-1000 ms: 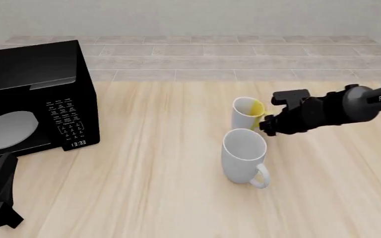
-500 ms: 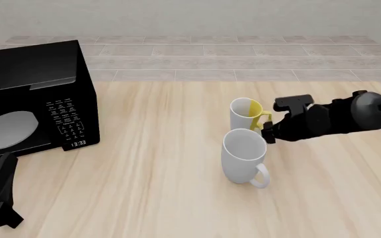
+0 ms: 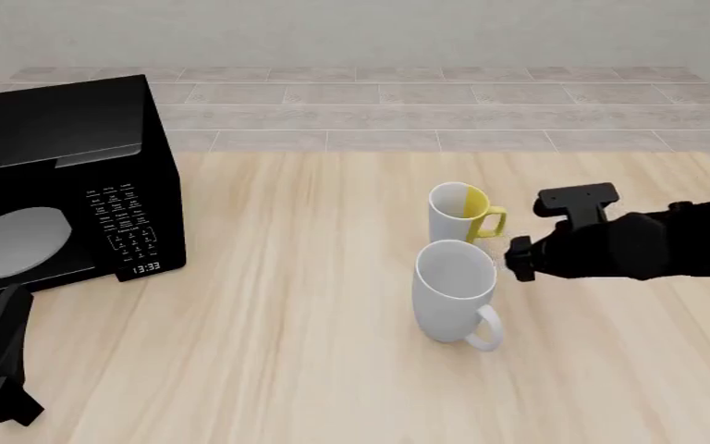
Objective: Put the yellow and white mug to the front of the white mug.
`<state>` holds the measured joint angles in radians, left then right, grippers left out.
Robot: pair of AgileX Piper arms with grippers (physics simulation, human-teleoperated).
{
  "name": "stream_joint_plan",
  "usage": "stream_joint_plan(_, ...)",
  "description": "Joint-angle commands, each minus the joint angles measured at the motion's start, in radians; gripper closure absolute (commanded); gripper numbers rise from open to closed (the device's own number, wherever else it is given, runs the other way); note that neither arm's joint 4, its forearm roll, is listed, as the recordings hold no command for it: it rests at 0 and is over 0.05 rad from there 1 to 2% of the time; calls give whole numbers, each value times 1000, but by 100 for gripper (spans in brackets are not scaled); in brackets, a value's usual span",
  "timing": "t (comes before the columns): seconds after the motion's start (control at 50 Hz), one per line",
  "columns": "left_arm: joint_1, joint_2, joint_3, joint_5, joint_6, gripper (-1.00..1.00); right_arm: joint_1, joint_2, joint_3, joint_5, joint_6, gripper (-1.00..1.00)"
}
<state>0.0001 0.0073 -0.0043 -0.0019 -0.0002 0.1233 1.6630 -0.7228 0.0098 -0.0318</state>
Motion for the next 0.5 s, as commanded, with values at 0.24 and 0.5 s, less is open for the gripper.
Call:
stream_joint_plan(0.24, 0, 0, 0, 0, 0, -100, -17, -328, 154, 83, 2, -100)
stream_joint_plan(0.5, 0, 0, 0, 0, 0, -100, -36, -566, 181, 178, -7, -100)
